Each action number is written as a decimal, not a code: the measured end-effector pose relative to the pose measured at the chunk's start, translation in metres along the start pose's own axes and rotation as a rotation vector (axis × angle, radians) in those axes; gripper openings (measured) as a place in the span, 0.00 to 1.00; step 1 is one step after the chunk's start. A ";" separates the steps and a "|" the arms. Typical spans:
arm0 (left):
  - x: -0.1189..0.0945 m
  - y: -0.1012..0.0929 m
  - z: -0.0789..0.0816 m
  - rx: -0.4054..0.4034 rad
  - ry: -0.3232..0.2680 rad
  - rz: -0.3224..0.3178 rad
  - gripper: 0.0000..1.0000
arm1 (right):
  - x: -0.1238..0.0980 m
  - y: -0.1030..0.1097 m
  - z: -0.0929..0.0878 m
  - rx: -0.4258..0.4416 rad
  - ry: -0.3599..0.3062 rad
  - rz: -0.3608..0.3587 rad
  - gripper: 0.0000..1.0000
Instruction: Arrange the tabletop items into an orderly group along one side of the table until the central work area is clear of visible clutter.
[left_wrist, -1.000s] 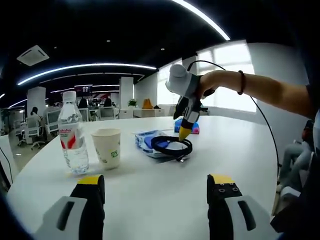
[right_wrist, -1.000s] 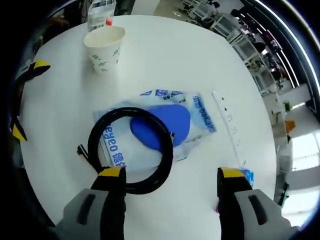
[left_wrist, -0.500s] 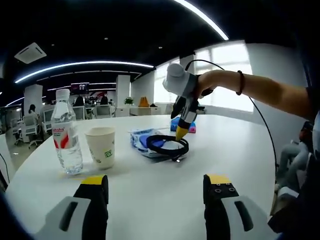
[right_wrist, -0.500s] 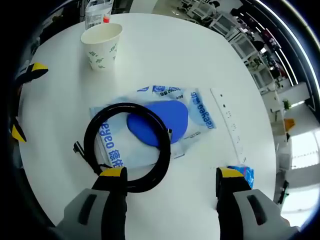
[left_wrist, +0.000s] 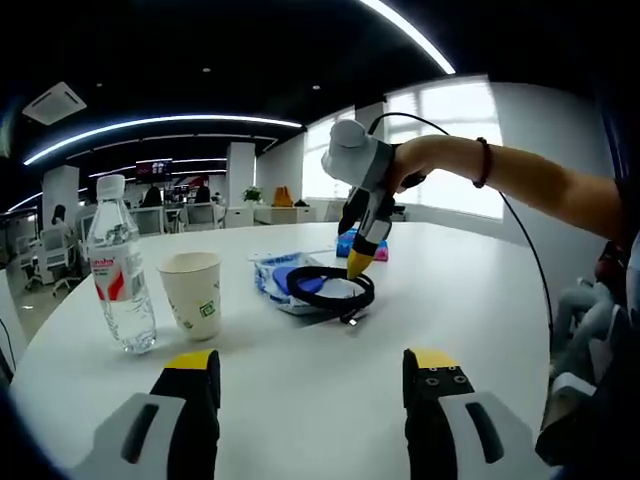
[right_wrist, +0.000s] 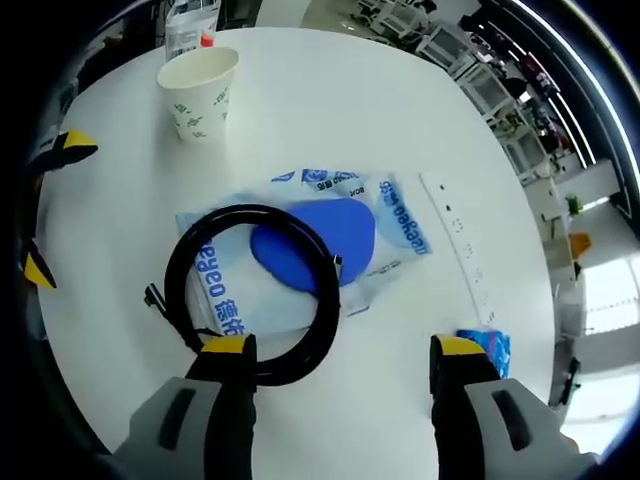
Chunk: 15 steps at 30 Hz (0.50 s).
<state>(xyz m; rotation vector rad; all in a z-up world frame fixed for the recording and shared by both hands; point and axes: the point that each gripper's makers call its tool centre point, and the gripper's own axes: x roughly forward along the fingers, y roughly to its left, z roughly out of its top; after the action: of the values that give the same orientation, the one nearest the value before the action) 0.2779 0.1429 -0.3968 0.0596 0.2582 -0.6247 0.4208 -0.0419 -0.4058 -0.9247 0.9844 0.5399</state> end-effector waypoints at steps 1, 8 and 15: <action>0.001 0.001 0.000 0.001 0.003 0.001 0.73 | 0.000 0.000 0.000 -0.001 -0.001 0.001 0.66; 0.006 0.004 0.002 -0.011 0.005 0.004 0.66 | 0.003 0.002 -0.001 0.014 -0.001 0.008 0.66; 0.013 0.002 0.002 -0.006 0.016 -0.004 0.66 | 0.003 0.001 -0.002 0.014 0.002 0.006 0.66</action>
<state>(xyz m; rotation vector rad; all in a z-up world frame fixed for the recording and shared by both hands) 0.2896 0.1365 -0.3978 0.0580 0.2757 -0.6272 0.4209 -0.0435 -0.4094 -0.9102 0.9917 0.5372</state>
